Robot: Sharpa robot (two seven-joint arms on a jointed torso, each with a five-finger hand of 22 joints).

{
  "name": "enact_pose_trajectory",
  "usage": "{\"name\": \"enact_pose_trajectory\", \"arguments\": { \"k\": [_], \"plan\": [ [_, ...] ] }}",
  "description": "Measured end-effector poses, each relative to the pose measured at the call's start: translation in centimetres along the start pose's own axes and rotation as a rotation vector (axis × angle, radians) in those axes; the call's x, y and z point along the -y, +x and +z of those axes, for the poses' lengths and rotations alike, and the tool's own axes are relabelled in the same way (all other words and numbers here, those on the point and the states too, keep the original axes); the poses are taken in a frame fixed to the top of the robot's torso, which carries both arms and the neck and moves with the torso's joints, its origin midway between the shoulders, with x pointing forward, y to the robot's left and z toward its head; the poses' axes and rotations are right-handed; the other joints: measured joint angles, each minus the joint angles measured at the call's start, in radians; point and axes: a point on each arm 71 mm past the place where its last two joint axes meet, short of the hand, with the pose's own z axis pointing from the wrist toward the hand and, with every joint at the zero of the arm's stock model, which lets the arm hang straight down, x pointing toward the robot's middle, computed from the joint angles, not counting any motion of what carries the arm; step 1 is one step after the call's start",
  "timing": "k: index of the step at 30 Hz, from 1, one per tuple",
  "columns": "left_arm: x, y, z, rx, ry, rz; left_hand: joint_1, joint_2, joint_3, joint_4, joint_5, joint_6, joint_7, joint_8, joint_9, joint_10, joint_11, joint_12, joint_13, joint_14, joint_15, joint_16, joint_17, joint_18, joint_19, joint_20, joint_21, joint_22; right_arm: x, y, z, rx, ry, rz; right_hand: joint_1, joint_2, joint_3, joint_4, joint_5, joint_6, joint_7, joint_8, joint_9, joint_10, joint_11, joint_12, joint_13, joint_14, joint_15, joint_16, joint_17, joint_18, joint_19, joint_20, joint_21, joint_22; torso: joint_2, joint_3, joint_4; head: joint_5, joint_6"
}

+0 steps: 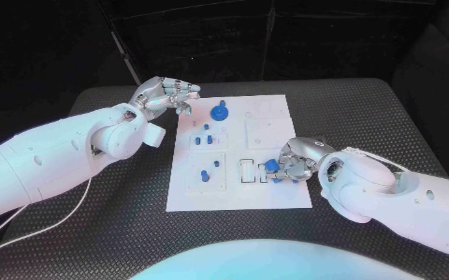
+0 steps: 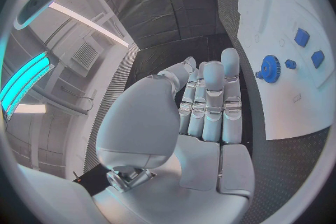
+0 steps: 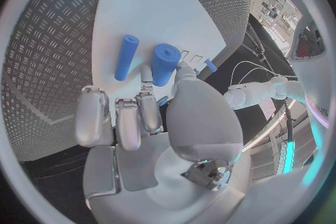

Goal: Assemble the parts on the task board

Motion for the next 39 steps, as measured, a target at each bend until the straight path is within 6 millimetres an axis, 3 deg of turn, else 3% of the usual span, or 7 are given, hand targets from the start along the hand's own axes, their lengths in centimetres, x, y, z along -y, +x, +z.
{"name": "enact_pose_trajectory", "arguments": {
  "k": [9,12,13,25,30,35,39],
  "plan": [
    [0.0,-0.1,-0.1,0.001,-0.001,0.000,0.000,0.000,0.000,0.000,0.000,0.000,0.000,0.000,0.000,0.000,0.000,0.000,0.000,0.000,0.000,0.000,0.000,0.000,0.000,0.000,0.000,0.000,-0.1,0.3,-0.4,0.026,-0.005,0.024,0.042,0.041,-0.005,-0.001,0.076,-0.001,-0.004,0.024,0.016,0.016,-0.006,0.011,0.000,0.000,-0.007,0.000,0.000,0.000,0.003,-0.003,0.000,0.005,-0.002,0.0001,0.0002,0.002,0.001],
    [-0.1,-0.1,-0.1,0.001,-0.002,0.000,0.000,0.000,0.000,0.000,0.000,0.000,0.000,0.000,0.000,0.000,0.000,0.000,0.000,0.000,0.000,0.000,0.000,0.000,0.000,0.000,0.000,0.000,-0.2,0.2,-0.8,0.053,-0.010,0.052,0.044,0.044,-0.007,-0.002,0.100,-0.001,-0.009,0.033,0.024,0.016,-0.006,0.011,0.000,0.000,-0.007,0.000,0.000,-0.001,0.006,-0.006,0.003,0.010,-0.002,0.0005,0.0001,0.002,0.001],
    [-0.1,-0.1,-0.1,0.001,-0.003,-0.001,0.000,0.000,0.000,0.000,0.000,0.000,0.000,0.000,0.000,0.000,0.000,0.000,0.000,0.000,0.000,0.000,0.000,0.000,0.000,0.000,0.000,0.000,-0.4,0.1,-0.9,0.063,-0.016,0.062,0.044,0.044,-0.008,-0.003,0.102,0.000,-0.011,0.036,0.026,0.016,-0.006,0.011,0.000,0.000,-0.007,0.000,0.000,-0.010,0.006,-0.006,0.004,0.010,-0.002,0.0005,0.0001,0.002,0.002],
    [-0.3,0.0,-0.2,-0.003,-0.005,-0.003,0.000,0.000,0.000,0.000,0.000,0.000,0.000,0.000,0.000,0.000,0.000,0.000,0.000,0.000,0.000,0.000,0.000,0.000,0.000,0.000,0.000,0.000,-2.6,-0.1,-1.0,0.116,-0.083,0.161,0.044,0.044,-0.015,0.001,0.102,0.002,-0.012,0.041,0.039,0.019,-0.009,0.011,0.000,-0.003,-0.011,0.000,0.000,-0.016,0.009,-0.009,0.005,0.014,-0.001,-0.0004,0.0012,0.006,0.004],
    [-0.3,0.1,-0.1,-0.005,-0.005,-0.004,0.000,0.000,0.000,0.000,0.000,0.000,0.000,0.000,0.000,0.000,0.000,0.000,0.000,0.000,0.000,0.000,0.000,0.000,0.000,0.000,0.000,0.000,-3.2,0.3,-0.4,0.096,-0.088,0.173,0.026,0.062,-0.026,0.001,0.093,0.002,-0.012,0.047,0.047,0.019,-0.009,0.011,0.000,0.000,-0.014,0.000,0.000,-0.016,0.009,-0.009,0.005,0.014,0.000,-0.0012,0.0014,0.006,0.005],
    [-0.3,0.2,-0.1,-0.008,-0.005,-0.005,0.000,0.000,0.000,0.000,0.000,0.000,0.000,0.000,0.000,0.000,0.000,0.000,0.000,0.000,0.000,0.000,0.000,0.000,0.000,0.000,0.000,0.000,-4.0,0.7,0.1,0.071,-0.093,0.177,0.001,0.072,-0.051,0.001,0.065,0.013,-0.023,0.061,0.062,0.023,-0.013,0.011,0.000,-0.002,-0.016,0.000,0.000,-0.016,0.009,-0.009,0.005,0.014,0.000,-0.0012,0.0020,0.007,0.005],
    [-0.3,0.2,-0.1,-0.009,-0.005,-0.006,0.000,0.000,0.000,0.000,0.000,0.000,0.000,0.000,0.000,0.000,0.000,0.000,0.000,0.000,0.000,0.000,0.000,0.000,0.000,0.000,0.000,0.000,-4.3,0.9,0.3,0.059,-0.090,0.175,-0.029,0.076,-0.073,0.002,0.017,0.020,-0.030,0.070,0.076,0.026,-0.017,0.011,0.000,0.000,-0.021,0.000,0.000,-0.016,0.013,-0.013,0.005,0.014,0.000,-0.0012,0.0021,0.011,0.002]
  ]
}}
